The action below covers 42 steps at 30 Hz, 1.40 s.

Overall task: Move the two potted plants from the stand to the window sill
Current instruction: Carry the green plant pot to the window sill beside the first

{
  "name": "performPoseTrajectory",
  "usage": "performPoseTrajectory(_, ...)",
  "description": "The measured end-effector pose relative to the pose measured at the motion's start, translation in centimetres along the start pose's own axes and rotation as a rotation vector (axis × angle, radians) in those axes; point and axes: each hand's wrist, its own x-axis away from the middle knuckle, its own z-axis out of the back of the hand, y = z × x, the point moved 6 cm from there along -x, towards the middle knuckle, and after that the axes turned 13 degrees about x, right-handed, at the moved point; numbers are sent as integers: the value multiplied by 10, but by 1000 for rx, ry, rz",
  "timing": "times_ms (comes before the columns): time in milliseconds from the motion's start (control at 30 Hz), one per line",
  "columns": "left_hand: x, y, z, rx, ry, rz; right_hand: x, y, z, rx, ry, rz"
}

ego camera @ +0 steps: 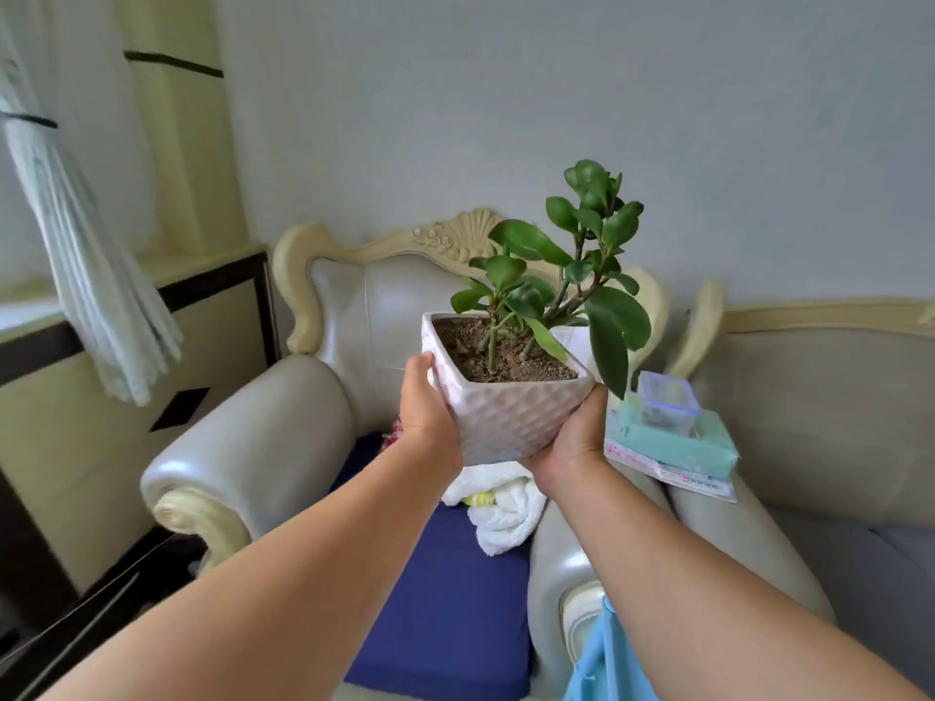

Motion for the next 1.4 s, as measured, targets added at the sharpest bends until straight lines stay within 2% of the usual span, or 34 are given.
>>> performPoseTrajectory(267, -23, 135, 73, 171, 23, -178, -5, 49, -163, 46, -204, -55)
performPoseTrajectory(433, -30, 211, 124, 198, 125, -349, -5, 86, -252, 71, -364, -110)
performPoseTrajectory(533, -33, 253, 155, 216, 190, -389, -4, 104, -310, 102, -450, -119)
performPoseTrajectory(667, -38, 308, 183, 271, 192, -482, -5, 127, -378, 142, -559, -132)
performPoseTrajectory(1000, -38, 425, 255, 358, 345, -730, 0, 178, -523, 205, -703, -199)
performPoseTrajectory(1167, -38, 474, 295, 364, 368, -781, 10, 214, -587, 204, -727, -233)
performPoseTrajectory(1400, -50, 568, 354, 355, 413, -835, 27, 255, -697, 244, -910, -225)
